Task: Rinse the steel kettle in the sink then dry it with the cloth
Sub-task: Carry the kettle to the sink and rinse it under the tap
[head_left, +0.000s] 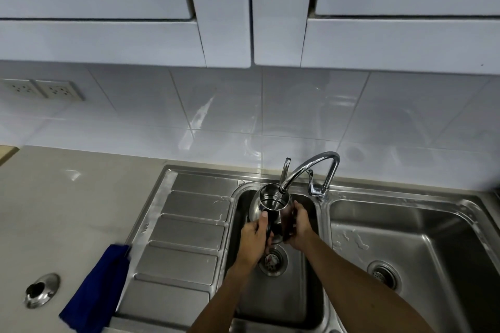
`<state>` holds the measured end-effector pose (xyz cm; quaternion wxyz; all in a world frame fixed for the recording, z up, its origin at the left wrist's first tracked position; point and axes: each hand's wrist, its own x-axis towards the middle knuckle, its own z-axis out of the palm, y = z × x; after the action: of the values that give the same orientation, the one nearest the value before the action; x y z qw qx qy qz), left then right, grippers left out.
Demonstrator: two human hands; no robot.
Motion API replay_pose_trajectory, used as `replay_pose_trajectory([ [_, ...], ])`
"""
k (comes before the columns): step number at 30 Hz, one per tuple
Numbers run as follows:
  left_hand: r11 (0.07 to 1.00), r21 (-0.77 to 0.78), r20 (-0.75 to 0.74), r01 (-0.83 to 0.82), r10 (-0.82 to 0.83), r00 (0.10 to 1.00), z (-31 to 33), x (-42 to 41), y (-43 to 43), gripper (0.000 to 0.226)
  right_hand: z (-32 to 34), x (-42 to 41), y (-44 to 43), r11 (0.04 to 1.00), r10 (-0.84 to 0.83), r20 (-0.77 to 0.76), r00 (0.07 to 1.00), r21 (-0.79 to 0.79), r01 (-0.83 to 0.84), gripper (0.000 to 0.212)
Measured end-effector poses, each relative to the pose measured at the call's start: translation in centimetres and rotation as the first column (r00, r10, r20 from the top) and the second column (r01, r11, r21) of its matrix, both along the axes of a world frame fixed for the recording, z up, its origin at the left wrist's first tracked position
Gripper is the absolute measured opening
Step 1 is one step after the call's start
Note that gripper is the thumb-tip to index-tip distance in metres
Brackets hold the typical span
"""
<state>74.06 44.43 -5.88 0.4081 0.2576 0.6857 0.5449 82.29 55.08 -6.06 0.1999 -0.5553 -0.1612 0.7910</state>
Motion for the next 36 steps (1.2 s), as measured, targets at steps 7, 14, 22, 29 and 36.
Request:
replay_pose_trajectory([
  [7,1.000,0.007,-0.002,0.006,-0.006,1.000,-0.5,0.0,-0.3,0.056,0.0,0.1,0.0,0.999,0.049,-0.007,0.999,-0.011,-0.049,0.060],
  [14,1.000,0.016,-0.011,0.018,-0.018,1.000,-0.4,0.0,-0.3,0.057,0.7,0.1,0.0,0.998,0.067,-0.023,0.997,-0.015,-0.067,0.059],
  [22,1.000,0.014,-0.005,0.021,-0.020,1.000,-0.8,-0.1,-0.3,0.057,0.8,0.3,0.0,0.996,0.080,-0.013,0.997,-0.024,-0.080,0.060],
  [29,1.000,0.014,-0.002,0.003,-0.003,1.000,-1.2,0.3,-0.6,0.058,1.1,0.4,-0.1,0.998,0.064,-0.012,0.998,-0.020,-0.064,0.053],
  [36,1.000,0.019,-0.008,-0.001,0.001,1.000,-1.0,0.1,-0.4,0.059,0.2,0.2,0.4,0.998,0.064,0.012,0.998,-0.009,-0.063,0.052],
])
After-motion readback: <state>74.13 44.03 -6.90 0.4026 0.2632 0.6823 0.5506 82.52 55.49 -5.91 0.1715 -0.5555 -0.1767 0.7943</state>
